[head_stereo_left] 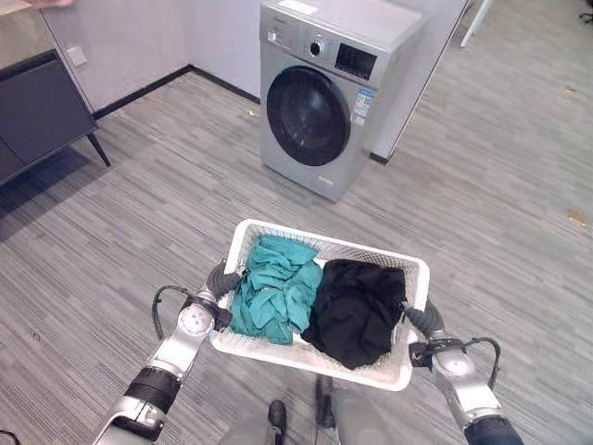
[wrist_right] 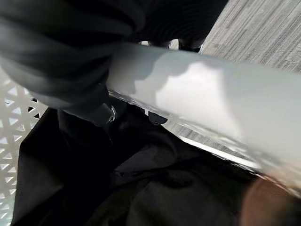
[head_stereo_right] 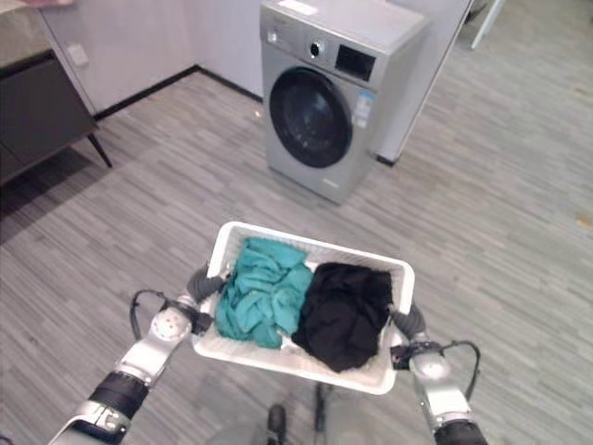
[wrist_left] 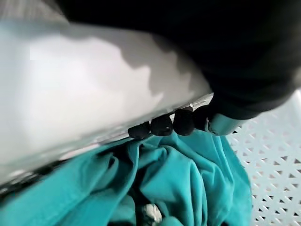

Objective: Grab the laundry basket,head to the washer,open it,put in the laundry and shut it.

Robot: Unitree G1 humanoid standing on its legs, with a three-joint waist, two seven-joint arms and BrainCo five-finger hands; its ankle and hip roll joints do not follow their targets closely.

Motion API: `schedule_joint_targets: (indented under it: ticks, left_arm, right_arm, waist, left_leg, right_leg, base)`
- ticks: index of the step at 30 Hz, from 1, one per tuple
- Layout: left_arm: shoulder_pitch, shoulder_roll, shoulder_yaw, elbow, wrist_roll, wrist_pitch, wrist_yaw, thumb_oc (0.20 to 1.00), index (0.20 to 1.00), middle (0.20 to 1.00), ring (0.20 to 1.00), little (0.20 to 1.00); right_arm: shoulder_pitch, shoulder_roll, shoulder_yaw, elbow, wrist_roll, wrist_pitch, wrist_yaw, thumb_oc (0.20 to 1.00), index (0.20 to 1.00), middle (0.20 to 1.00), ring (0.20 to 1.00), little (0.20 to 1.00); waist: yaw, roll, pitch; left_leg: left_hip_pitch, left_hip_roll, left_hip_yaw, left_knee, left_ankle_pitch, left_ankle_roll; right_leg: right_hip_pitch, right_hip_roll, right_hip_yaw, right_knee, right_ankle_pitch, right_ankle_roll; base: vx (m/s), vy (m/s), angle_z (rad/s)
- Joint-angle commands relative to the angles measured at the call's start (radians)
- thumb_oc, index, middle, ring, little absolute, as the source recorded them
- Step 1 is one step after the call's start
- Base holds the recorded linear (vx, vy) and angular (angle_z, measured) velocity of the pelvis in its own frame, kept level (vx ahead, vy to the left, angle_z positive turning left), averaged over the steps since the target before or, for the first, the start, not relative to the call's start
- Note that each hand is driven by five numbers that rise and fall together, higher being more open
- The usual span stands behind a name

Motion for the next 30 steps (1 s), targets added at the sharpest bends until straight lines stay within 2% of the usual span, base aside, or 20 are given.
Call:
schedule_joint_targets:
  ticks: [1,4,7,8,9,11,12,13,14,15,16,17,18,19,20,21,23,24,28,30]
  left_arm:
    - [-0.039,0.095,0.086,-0.068,0.014,-0.042,0.054,0.2,0.2,0.2,0.2,0.2]
    - [-0.054,0.074,0.06,-0.054,0.024,-0.044,0.049,0.2,0.2,0.2,0.2,0.2]
    - [-0.076,0.055,0.029,-0.03,0.016,-0.054,0.047,0.2,0.2,0.2,0.2,0.2]
    - [-0.077,0.053,0.026,-0.025,0.011,-0.055,0.046,0.2,0.2,0.2,0.2,0.2]
    - [-0.078,0.05,0.02,-0.023,0.006,-0.056,0.045,0.2,0.2,0.2,0.2,0.2]
    - [-0.077,0.058,0.02,-0.03,-0.005,-0.055,0.045,0.2,0.2,0.2,0.2,0.2]
    - [-0.077,0.059,0.019,-0.031,-0.005,-0.054,0.045,0.2,0.2,0.2,0.2,0.2]
    - [-0.061,0.062,0.032,-0.038,-0.019,-0.053,0.055,0.2,0.2,0.2,0.2,0.2]
    - [-0.061,0.062,0.033,-0.038,-0.019,-0.053,0.055,0.2,0.2,0.2,0.2,0.2]
    - [-0.061,0.062,0.033,-0.04,-0.019,-0.052,0.054,0.2,0.2,0.2,0.2,0.2]
    - [-0.06,0.063,0.037,-0.041,-0.028,-0.053,0.053,0.2,0.2,0.2,0.2,0.2]
    - [-0.059,0.063,0.039,-0.045,-0.035,-0.055,0.054,0.2,0.2,0.2,0.2,0.2]
    - [-0.052,0.067,0.044,-0.048,-0.041,-0.055,0.058,0.2,0.2,0.2,0.2,0.2]
    - [-0.053,0.074,0.045,-0.044,-0.041,-0.057,0.062,0.2,0.2,0.2,0.2,0.2]
    - [-0.054,0.077,0.044,-0.041,-0.037,-0.058,0.065,0.2,0.2,0.2,0.2,0.2]
    - [-0.056,0.08,0.043,-0.04,-0.03,-0.058,0.067,0.2,0.2,0.2,0.2,0.2]
    - [-0.049,0.088,0.053,-0.04,-0.013,-0.06,0.062,0.2,0.2,0.2,0.2,0.2]
    - [-0.049,0.103,0.049,-0.043,-0.008,-0.061,0.06,0.2,0.2,0.2,0.2,0.2]
    - [-0.065,0.12,0.042,-0.037,-0.008,-0.055,0.06,0.2,0.2,0.2,0.2,0.2]
    - [-0.053,0.128,0.056,-0.051,-0.009,-0.05,0.061,0.2,0.2,0.2,0.2,0.2]
  right_arm:
    - [-0.028,-0.071,-0.06,-0.03,0.033,-0.071,0.019,0.2,0.2,0.2,0.2,0.2]
    - [0.002,-0.081,-0.076,-0.041,0.036,-0.075,0.019,0.2,0.2,0.2,0.2,0.2]
    - [0.048,-0.086,-0.097,-0.06,0.051,-0.082,0.019,0.2,0.2,0.2,0.2,0.2]
    - [0.055,-0.089,-0.098,-0.059,0.056,-0.085,0.016,0.2,0.2,0.2,0.2,0.2]
    - [0.056,-0.089,-0.099,-0.058,0.069,-0.091,0.01,0.2,0.2,0.2,0.2,0.2]
    - [0.063,-0.094,-0.095,-0.059,0.087,-0.1,0.002,0.2,0.2,0.2,0.2,0.2]
    - [0.063,-0.093,-0.095,-0.059,0.088,-0.1,0.002,0.2,0.2,0.2,0.2,0.2]
    - [0.062,-0.103,-0.073,-0.063,0.084,-0.101,0.0,0.2,0.2,0.2,0.2,0.2]
    - [0.061,-0.103,-0.073,-0.062,0.084,-0.101,0.0,0.2,0.2,0.2,0.2,0.2]
    - [0.061,-0.105,-0.069,-0.066,0.083,-0.099,0.002,0.2,0.2,0.2,0.2,0.2]
    - [0.059,-0.106,-0.071,-0.067,0.08,-0.098,0.0,0.2,0.2,0.2,0.2,0.2]
    - [0.053,-0.108,-0.072,-0.066,0.078,-0.1,-0.002,0.2,0.2,0.2,0.2,0.2]
    - [0.044,-0.112,-0.073,-0.064,0.073,-0.1,-0.003,0.2,0.2,0.2,0.2,0.2]
    - [0.038,-0.111,-0.073,-0.061,0.069,-0.1,-0.005,0.2,0.2,0.2,0.2,0.2]
    - [0.033,-0.112,-0.074,-0.057,0.067,-0.099,-0.008,0.2,0.2,0.2,0.2,0.2]
    - [0.028,-0.111,-0.078,-0.053,0.065,-0.1,-0.013,0.2,0.2,0.2,0.2,0.2]
    - [0.024,-0.104,-0.085,-0.052,0.059,-0.098,-0.006,0.2,0.2,0.2,0.2,0.2]
    - [0.016,-0.092,-0.084,-0.059,0.047,-0.093,-0.001,0.2,0.2,0.2,0.2,0.2]
    - [0.003,-0.065,-0.077,-0.062,0.03,-0.083,0.006,0.2,0.2,0.2,0.2,0.2]
    - [-0.02,-0.054,-0.069,-0.053,0.019,-0.078,0.009,0.2,0.2,0.2,0.2,0.2]
  waist:
    - [-0.025,-0.025,-0.048]
    - [-0.042,-0.031,-0.087]
    - [-0.073,-0.017,-0.119]
    - [-0.078,-0.014,-0.126]
    - [-0.081,-0.019,-0.133]
    - [-0.074,-0.031,-0.134]
    - [-0.073,-0.029,-0.133]
    - [-0.046,-0.051,-0.124]
    - [-0.046,-0.048,-0.125]
    - [-0.044,-0.058,-0.121]
    - [-0.026,-0.067,-0.11]
    - [-0.015,-0.069,-0.101]
    - [0.008,-0.056,-0.092]
    - [0.027,-0.034,-0.089]
    - [0.034,-0.029,-0.085]
    - [0.039,-0.026,-0.081]
    - [0.042,-0.011,-0.101]
    - [0.044,-0.019,-0.113]
    - [0.046,-0.023,-0.124]
    - [0.049,-0.016,-0.118]
  left_leg:
    - [0.12,0.059,-0.081,0.092,-0.16,-0.047]
    - [0.162,0.068,-0.094,0.121,-0.167,-0.069]
    - [0.15,0.127,-0.08,0.259,-0.055,-0.136]
    - [0.128,0.154,-0.068,0.331,-0.005,-0.162]
    - [0.095,0.192,-0.034,0.418,0.075,-0.186]
    - [0.031,0.245,-0.011,0.569,0.154,-0.175]
    - [0.024,0.249,-0.012,0.581,0.15,-0.177]
    - [-0.092,0.231,-0.033,0.695,0.109,-0.126]
    - [-0.1,0.234,-0.034,0.707,0.103,-0.125]
    - [-0.145,0.26,-0.033,0.693,0.096,-0.115]
    - [-0.19,0.297,-0.025,0.586,0.049,-0.099]
    - [-0.195,0.304,-0.018,0.49,0.043,-0.105]
    - [-0.204,0.307,-0.052,0.238,0.087,-0.136]
    - [-0.224,0.304,-0.092,0.077,0.17,-0.167]
    - [-0.231,0.297,-0.1,0.022,0.201,-0.176]
    - [-0.242,0.289,-0.099,0.002,0.222,-0.185]
    - [-0.194,0.27,-0.11,-0.014,0.204,-0.182]
    - [-0.189,0.213,-0.118,0.06,0.143,-0.157]
    - [-0.173,0.169,-0.072,0.101,0.08,-0.108]
    - [-0.15,0.164,-0.044,0.099,0.062,-0.086]
  right_leg:
    - [0.091,-0.021,-0.033,-0.221,0.143,0.055]
    - [0.138,-0.015,-0.027,-0.201,0.174,0.029]
    - [0.186,0.028,-0.018,-0.152,0.152,-0.011]
    - [0.209,0.035,-0.032,-0.151,0.142,-0.023]
    - [0.242,0.037,-0.05,-0.156,0.124,-0.041]
    - [0.288,0.066,-0.036,-0.162,0.091,-0.082]
    - [0.287,0.07,-0.036,-0.162,0.092,-0.084]
    - [0.331,0.073,0.009,-0.16,0.058,-0.108]
    - [0.329,0.076,0.009,-0.159,0.056,-0.107]
    - [0.344,0.069,0.013,-0.158,0.053,-0.105]
    - [0.373,0.057,0.024,-0.166,0.033,-0.092]
    - [0.385,0.047,0.029,-0.168,0.025,-0.084]
    - [0.411,0.043,0.043,-0.172,0.0,-0.078]
    - [0.442,0.051,0.048,-0.177,-0.024,-0.076]
    - [0.461,0.048,0.051,-0.179,-0.038,-0.078]
    - [0.478,0.046,0.053,-0.181,-0.05,-0.078]
    - [0.495,0.02,0.075,-0.171,-0.071,-0.063]
    - [0.49,-0.018,0.113,-0.113,-0.09,-0.044]
    - [0.448,-0.055,0.144,-0.007,-0.103,-0.013]
    - [0.403,-0.068,0.128,0.057,-0.065,0.004]
  base:
    - [0.38,-0.003,0.66]
    - [0.42,-0.037,0.38]
    - [0.4,-0.122,0.5]
    - [0.35,-0.128,0.52]
    - [0.28,-0.161,0.29]
    - [0.24,-0.14,0.26]
    - [0.33,-0.122,0.0]
    - [0.22,-0.06,-0.19]
    - [0.3,-0.074,-0.83]
    - [0.23,0.044,-0.83]
    - [0.3,0.084,-0.75]
    - [0.39,0.25,-0.17]
    - [0.39,0.364,-0.13]
    - [0.39,0.373,-0.34]
    - [0.32,0.293,-0.77]
    - [0.24,0.24,-0.95]
    - [0.42,0.49,-1.05]
    - [0.49,0.605,-0.98]
    - [0.21,0.347,-0.65]
    - [0.08,0.228,-0.54]
